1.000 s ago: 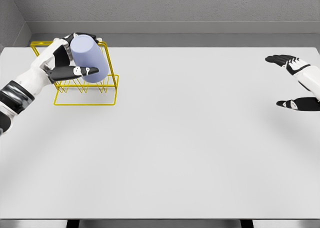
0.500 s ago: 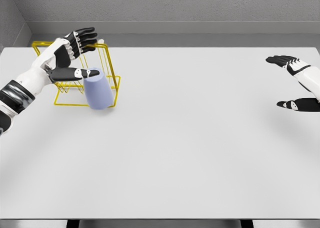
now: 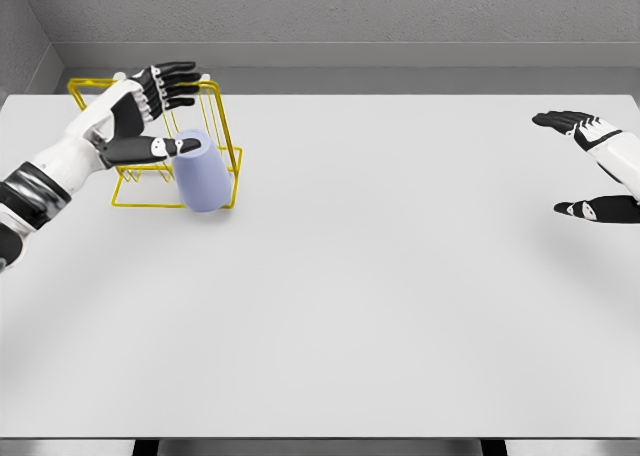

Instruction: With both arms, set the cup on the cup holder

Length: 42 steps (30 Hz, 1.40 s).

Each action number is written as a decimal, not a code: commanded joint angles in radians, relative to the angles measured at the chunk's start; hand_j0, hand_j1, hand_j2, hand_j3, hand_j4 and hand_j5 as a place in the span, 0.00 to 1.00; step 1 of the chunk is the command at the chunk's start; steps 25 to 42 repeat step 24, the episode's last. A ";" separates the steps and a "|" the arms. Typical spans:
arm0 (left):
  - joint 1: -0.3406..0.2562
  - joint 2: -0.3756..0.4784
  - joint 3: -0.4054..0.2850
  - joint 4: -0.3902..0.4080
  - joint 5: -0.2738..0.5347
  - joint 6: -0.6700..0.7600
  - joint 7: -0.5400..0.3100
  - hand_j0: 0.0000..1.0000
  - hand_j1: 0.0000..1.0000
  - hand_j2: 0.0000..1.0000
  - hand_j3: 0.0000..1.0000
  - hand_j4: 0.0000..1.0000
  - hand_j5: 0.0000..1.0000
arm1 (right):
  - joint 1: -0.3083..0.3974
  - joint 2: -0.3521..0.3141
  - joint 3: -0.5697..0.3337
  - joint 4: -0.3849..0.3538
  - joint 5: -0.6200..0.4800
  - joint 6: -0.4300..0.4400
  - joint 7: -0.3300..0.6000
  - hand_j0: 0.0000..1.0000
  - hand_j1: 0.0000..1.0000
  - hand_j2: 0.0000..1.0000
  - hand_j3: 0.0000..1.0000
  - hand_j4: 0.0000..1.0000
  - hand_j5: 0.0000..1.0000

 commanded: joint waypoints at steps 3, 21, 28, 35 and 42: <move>0.002 0.004 -0.001 -0.022 0.000 -0.002 0.000 0.83 0.83 0.83 0.83 0.83 0.83 | 0.000 -0.001 0.000 -0.001 -0.008 0.002 -0.001 1.00 1.00 1.00 1.00 1.00 1.00; 0.183 0.196 0.063 -0.137 0.006 -0.399 0.029 0.90 0.90 0.90 0.90 0.90 0.90 | 0.002 -0.002 0.000 -0.004 -0.009 0.002 -0.001 1.00 1.00 1.00 1.00 1.00 1.00; 0.190 0.200 0.069 -0.121 0.008 -0.457 0.040 1.00 1.00 1.00 1.00 1.00 1.00 | 0.002 -0.002 0.000 -0.003 -0.008 0.002 -0.001 1.00 1.00 1.00 1.00 1.00 1.00; 0.190 0.200 0.069 -0.121 0.008 -0.457 0.040 1.00 1.00 1.00 1.00 1.00 1.00 | 0.002 -0.002 0.000 -0.003 -0.008 0.002 -0.001 1.00 1.00 1.00 1.00 1.00 1.00; 0.190 0.200 0.069 -0.121 0.008 -0.457 0.040 1.00 1.00 1.00 1.00 1.00 1.00 | 0.002 -0.002 0.000 -0.003 -0.008 0.002 -0.001 1.00 1.00 1.00 1.00 1.00 1.00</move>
